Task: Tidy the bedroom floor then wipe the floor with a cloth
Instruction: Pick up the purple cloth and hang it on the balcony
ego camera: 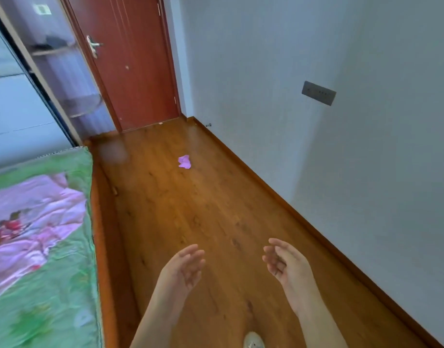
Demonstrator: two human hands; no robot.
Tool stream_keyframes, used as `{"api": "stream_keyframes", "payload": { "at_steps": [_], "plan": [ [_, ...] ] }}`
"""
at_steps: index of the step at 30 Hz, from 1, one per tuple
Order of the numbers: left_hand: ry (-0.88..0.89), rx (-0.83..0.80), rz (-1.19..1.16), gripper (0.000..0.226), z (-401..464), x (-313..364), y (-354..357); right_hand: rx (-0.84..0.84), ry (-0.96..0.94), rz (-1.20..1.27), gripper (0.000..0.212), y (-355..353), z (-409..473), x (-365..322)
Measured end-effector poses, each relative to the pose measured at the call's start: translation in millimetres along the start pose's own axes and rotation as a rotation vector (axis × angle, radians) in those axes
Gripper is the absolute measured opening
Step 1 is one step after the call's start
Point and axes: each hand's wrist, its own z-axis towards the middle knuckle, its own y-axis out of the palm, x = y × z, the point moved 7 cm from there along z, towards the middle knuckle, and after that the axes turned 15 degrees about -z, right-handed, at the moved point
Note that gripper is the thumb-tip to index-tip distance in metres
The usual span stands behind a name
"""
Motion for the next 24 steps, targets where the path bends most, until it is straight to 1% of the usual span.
{"api": "stream_keyframes", "payload": {
  "at_steps": [6, 10, 13, 17, 24],
  "plan": [
    [0.088, 0.058, -0.033, 0.024, 63.5, 41.6, 49.4, -0.091, -0.068, 0.004, 0.018, 13.5, 92.7, -72.5],
    [0.123, 0.124, -0.100, 0.024, 99.9, 59.2, 65.6, -0.170, -0.094, -0.031, 0.019, 32.8, 141.6, -101.8],
    [0.120, 0.195, -0.185, 0.022, 122.2, 67.6, 59.5, -0.225, -0.059, -0.066, 0.020, 54.7, 170.7, -107.6],
    [0.172, 0.257, -0.291, 0.022, 156.7, 95.7, 44.1, -0.286, -0.041, -0.097, 0.020, 95.3, 209.1, -120.7],
    [0.248, 0.239, -0.348, 0.024, 237.3, 176.2, 19.5, -0.332, -0.089, -0.133, 0.020, 193.0, 279.6, -156.1]
  ]
}}
